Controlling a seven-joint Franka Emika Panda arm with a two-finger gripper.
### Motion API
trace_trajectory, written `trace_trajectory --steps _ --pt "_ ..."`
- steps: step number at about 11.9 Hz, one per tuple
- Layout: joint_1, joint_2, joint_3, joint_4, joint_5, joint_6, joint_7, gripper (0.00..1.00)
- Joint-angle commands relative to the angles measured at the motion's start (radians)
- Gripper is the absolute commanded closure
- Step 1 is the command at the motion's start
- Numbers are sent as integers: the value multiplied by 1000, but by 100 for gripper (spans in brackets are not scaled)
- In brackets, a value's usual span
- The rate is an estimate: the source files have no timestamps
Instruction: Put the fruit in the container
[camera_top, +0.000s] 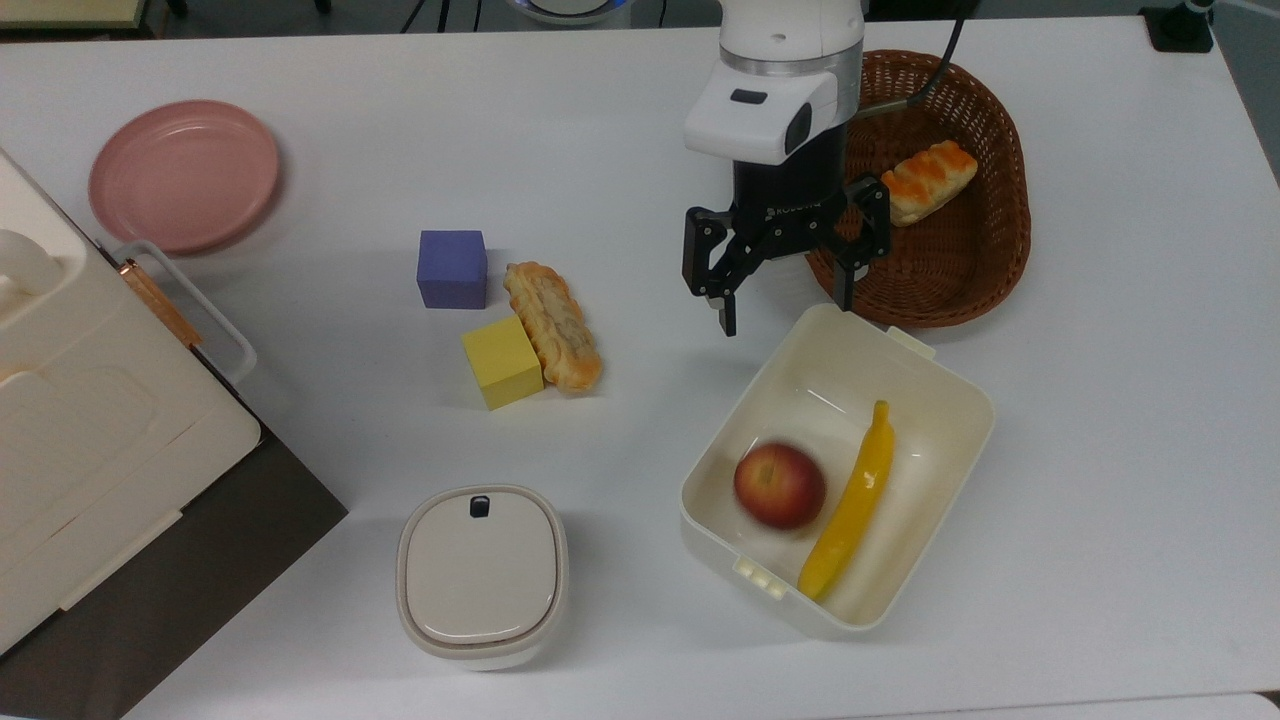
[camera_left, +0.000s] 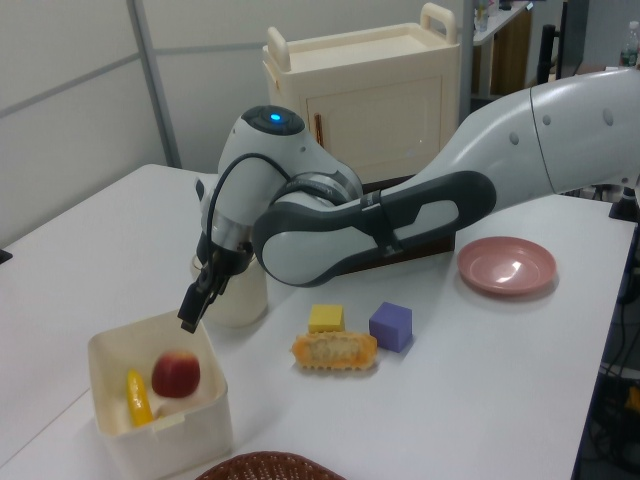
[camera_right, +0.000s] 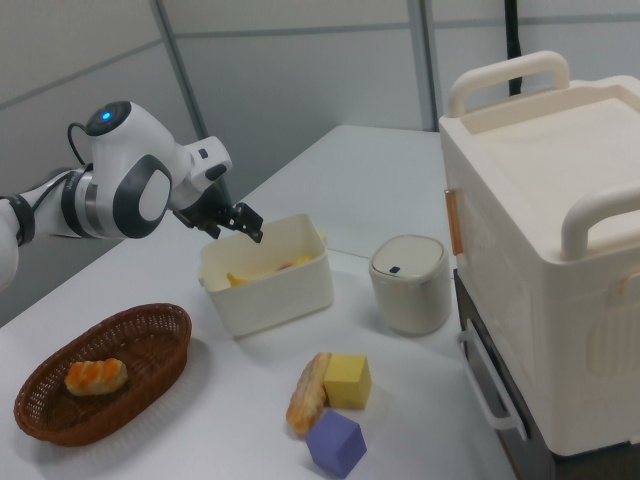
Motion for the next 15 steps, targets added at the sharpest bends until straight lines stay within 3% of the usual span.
trace_trajectory --steps 1,4,7,10,15 --pt "-26 -46 -13 -4 -11 -46 -2 0" --pt "-109 -126 -25 -13 -11 -296 -3 0" --pt "-156 -212 -96 -16 -14 -587 -11 0" --pt "-222 -249 -99 -13 -9 -698 -14 0" --pt "-262 -283 -75 -12 6 -715 -14 0"
